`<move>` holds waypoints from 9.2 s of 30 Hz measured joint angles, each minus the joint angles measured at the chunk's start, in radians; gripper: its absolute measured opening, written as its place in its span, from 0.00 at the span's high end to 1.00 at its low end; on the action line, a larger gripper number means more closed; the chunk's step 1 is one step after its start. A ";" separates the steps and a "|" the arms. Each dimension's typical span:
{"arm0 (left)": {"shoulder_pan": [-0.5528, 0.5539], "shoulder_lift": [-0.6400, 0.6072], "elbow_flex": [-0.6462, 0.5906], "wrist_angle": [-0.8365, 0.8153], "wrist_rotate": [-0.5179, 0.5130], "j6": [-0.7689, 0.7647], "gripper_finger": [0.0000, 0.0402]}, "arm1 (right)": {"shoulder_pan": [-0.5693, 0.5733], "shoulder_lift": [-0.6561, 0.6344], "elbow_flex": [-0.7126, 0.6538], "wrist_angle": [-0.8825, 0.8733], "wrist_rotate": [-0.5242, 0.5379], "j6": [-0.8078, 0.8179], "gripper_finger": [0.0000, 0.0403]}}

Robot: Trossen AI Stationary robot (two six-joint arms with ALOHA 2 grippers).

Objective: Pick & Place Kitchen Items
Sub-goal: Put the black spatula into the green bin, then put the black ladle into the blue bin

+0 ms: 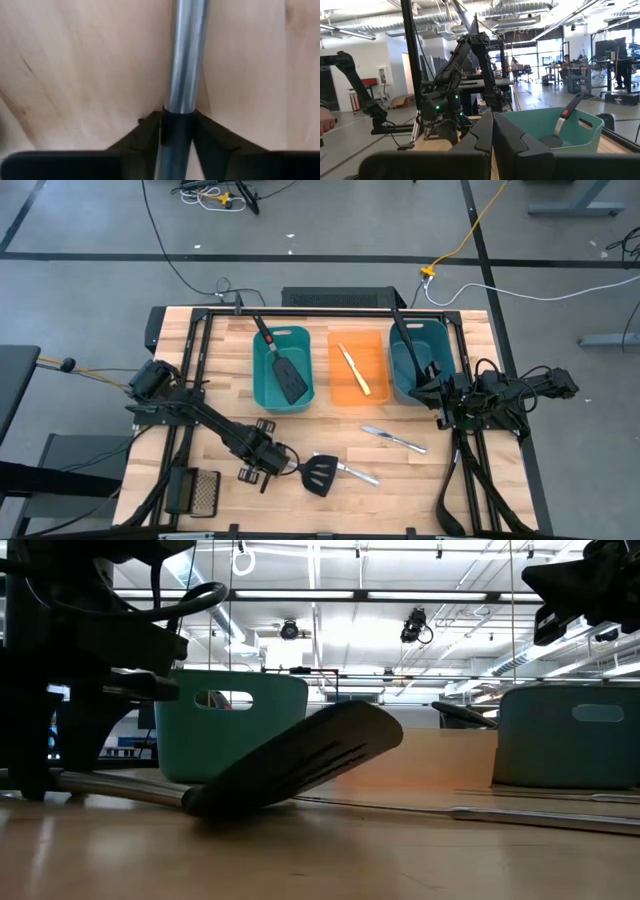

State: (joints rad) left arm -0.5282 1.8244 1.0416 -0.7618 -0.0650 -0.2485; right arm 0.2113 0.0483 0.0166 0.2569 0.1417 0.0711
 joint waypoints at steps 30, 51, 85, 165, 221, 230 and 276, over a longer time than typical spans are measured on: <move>0.034 -0.755 -0.006 -0.028 -0.219 0.189 0.79 | 0.000 0.000 0.000 0.000 0.000 0.003 0.97; 0.138 -1.692 -0.533 0.218 -0.304 0.068 0.79 | 0.000 0.000 0.000 -0.013 0.000 0.000 0.97; 0.157 -1.630 -0.900 0.926 -0.447 0.197 0.79 | 0.000 0.000 0.000 -0.013 0.024 0.007 0.97; 0.769 -0.929 -0.476 0.419 -0.861 1.805 0.79 | 0.000 0.000 0.000 -0.019 0.035 -0.001 0.97; 0.707 -0.837 -0.045 0.087 -0.842 1.347 0.55 | 0.000 0.000 0.000 -0.032 0.053 -0.002 0.97; 0.869 -1.150 0.013 -0.027 -0.171 0.471 0.91 | 0.000 0.000 0.000 -0.029 0.053 -0.012 0.97; 0.753 -1.655 -0.772 0.819 0.168 0.187 0.99 | 0.000 0.000 0.000 -0.019 0.079 0.010 0.97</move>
State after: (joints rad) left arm 0.2246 0.1692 0.2695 0.0571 0.1028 -0.0614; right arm 0.2112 0.0486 0.0166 0.2375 0.2203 0.0811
